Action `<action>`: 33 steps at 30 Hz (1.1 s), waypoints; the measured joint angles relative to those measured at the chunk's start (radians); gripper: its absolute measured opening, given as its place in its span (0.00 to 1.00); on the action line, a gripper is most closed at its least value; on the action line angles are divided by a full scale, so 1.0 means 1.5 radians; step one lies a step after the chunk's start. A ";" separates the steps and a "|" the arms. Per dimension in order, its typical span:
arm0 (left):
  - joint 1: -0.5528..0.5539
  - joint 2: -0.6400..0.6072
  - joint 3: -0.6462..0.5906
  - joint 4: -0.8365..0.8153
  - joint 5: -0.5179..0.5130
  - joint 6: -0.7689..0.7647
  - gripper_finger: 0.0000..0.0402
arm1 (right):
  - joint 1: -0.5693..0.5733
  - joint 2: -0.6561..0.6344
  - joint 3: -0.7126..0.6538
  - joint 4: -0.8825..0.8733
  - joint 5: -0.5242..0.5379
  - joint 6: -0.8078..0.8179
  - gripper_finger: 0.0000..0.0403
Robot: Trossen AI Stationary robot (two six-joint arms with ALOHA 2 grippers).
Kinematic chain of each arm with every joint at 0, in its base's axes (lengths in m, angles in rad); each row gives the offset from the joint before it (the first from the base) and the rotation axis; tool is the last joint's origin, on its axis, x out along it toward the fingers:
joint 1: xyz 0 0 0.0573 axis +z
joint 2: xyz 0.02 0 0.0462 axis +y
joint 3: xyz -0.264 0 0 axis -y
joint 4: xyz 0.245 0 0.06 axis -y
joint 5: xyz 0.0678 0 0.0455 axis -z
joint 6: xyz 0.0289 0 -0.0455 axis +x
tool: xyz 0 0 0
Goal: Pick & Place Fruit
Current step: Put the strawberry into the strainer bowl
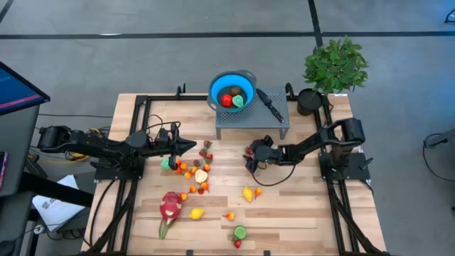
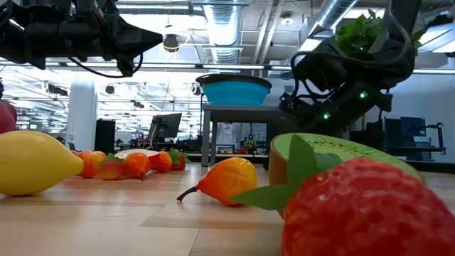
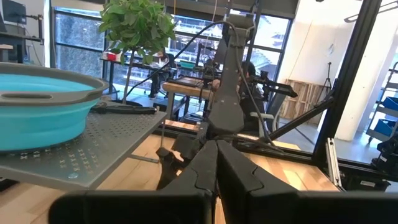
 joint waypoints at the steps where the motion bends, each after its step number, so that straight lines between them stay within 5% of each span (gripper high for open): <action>1: 0.000 0.000 -0.004 0.000 0.000 0.000 0.00 | 0.000 0.008 0.009 0.001 0.001 -0.007 0.72; 26: 0.000 0.000 -0.022 0.001 -0.027 -0.004 0.00 | -0.012 -0.005 0.042 -0.110 -0.025 0.006 0.72; 33: 0.000 0.000 -0.022 0.001 -0.027 -0.005 0.00 | -0.013 -0.005 0.042 -0.114 -0.024 0.044 0.64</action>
